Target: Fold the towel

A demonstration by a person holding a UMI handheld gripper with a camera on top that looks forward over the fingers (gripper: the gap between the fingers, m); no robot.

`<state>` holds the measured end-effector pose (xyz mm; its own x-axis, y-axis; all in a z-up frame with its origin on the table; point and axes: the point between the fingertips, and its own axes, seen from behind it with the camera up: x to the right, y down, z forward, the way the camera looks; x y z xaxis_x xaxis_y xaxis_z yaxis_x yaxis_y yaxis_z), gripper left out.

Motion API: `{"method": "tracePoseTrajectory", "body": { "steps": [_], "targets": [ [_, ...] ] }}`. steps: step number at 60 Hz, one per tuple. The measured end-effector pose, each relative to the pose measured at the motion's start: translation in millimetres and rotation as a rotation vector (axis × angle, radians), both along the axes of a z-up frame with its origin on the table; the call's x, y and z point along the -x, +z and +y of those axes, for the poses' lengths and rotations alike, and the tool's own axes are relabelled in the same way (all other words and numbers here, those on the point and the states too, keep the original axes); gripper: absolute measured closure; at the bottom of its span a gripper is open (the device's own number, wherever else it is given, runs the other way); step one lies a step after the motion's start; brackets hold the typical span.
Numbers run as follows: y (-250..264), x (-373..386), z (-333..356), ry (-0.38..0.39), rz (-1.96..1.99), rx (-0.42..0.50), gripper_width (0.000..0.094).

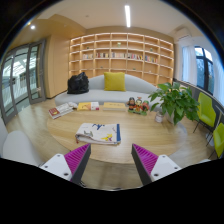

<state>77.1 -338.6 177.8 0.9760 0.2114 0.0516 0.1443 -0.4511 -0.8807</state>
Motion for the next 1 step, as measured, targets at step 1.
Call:
{"method": "tracePoseTrajectory", "body": {
  "steps": [1],
  "targets": [
    [0.1, 0.4, -1.0, 0.002, -0.001, 0.001, 0.0089]
  ]
}}
